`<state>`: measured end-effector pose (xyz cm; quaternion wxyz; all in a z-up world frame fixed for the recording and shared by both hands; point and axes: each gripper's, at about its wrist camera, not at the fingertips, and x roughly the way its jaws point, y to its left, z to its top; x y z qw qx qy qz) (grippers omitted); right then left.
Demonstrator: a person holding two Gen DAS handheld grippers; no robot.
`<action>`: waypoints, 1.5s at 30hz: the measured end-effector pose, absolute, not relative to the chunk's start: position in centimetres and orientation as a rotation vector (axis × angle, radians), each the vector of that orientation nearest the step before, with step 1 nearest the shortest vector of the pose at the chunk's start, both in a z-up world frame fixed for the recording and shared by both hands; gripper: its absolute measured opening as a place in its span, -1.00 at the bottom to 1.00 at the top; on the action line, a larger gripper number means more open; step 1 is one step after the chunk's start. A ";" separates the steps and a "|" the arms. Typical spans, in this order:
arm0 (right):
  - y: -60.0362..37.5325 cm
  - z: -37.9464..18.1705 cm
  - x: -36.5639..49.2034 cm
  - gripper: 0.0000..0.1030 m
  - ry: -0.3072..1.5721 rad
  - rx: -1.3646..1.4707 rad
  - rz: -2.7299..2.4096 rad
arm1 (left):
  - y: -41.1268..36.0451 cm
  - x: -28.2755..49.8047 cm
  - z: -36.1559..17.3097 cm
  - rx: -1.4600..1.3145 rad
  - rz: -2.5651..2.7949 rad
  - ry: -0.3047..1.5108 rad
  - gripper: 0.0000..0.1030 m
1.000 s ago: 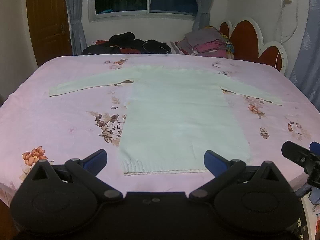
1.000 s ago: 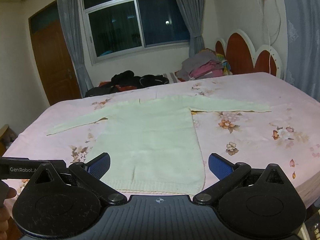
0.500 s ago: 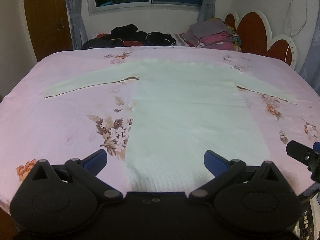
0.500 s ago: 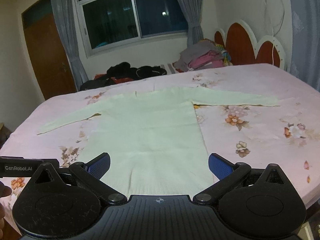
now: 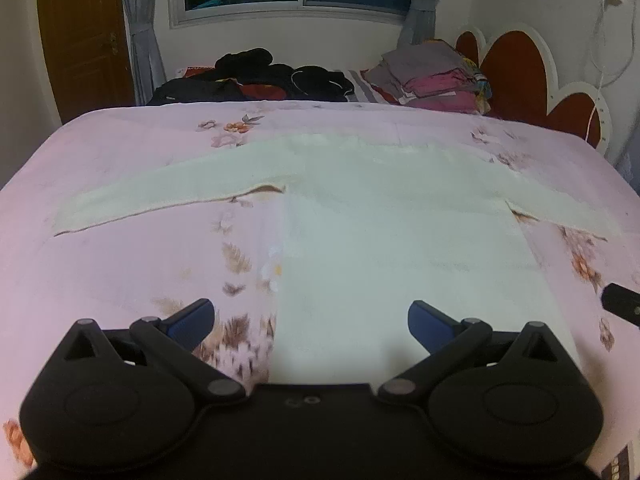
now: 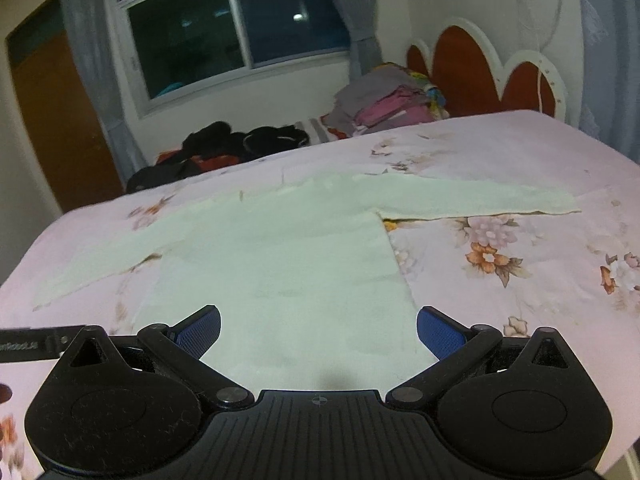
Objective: Fold small clothes
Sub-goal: 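Move the right tool to the sleeve cuff and close on it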
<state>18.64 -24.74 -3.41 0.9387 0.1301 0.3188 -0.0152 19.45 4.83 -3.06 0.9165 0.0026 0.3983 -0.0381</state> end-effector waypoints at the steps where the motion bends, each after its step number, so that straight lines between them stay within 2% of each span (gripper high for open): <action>1: -25.1 -3.4 19.2 1.00 0.645 0.267 -0.042 | 4.9 20.1 -3.2 0.000 -0.080 0.823 1.00; 11: -30.4 -3.7 23.6 0.99 0.602 0.242 -0.139 | 3.4 25.2 -4.7 -0.009 -0.073 0.843 1.00; 19: -39.7 -6.1 28.7 0.96 0.610 0.293 -0.248 | 0.6 29.4 -6.5 -0.007 -0.006 0.874 1.00; 20: -41.0 -6.4 29.1 0.83 0.612 0.303 -0.262 | 0.0 29.9 -6.6 -0.007 -0.003 0.878 0.99; 21: -42.5 -6.9 29.8 0.46 0.624 0.315 -0.278 | -0.6 30.6 -6.8 -0.003 -0.004 0.881 1.00; 22: -44.0 -7.4 30.4 0.35 0.639 0.331 -0.299 | -1.1 31.1 -7.0 0.004 -0.006 0.880 0.99; 27: -51.1 -9.9 32.4 0.35 0.684 0.414 -0.397 | -3.7 33.3 -8.0 0.025 -0.006 0.888 0.99; 32: -56.6 -12.4 34.0 0.35 0.733 0.470 -0.488 | -5.6 35.0 -8.9 0.026 -0.016 0.913 0.88; 33: -57.4 -12.9 34.3 0.30 0.741 0.476 -0.506 | -5.8 35.3 -9.1 0.025 -0.019 0.918 0.85; 34: -58.1 -13.4 34.6 0.09 0.749 0.485 -0.515 | -5.9 35.6 -9.2 0.025 -0.017 0.923 0.83; 35: -58.8 -13.9 34.9 0.00 0.756 0.496 -0.520 | -6.1 35.8 -9.3 0.026 -0.013 0.927 0.83; 42: -61.7 -15.6 36.6 -0.04 0.726 0.551 -0.562 | -6.5 36.6 -9.8 0.041 0.015 0.939 0.71; 44: -62.1 -15.7 36.9 -0.23 0.714 0.550 -0.570 | -6.4 36.9 -10.0 0.027 0.018 0.947 0.67; 45: -62.3 -15.7 36.9 -0.55 0.710 0.556 -0.571 | -6.3 37.0 -10.1 0.021 0.021 0.948 0.67</action>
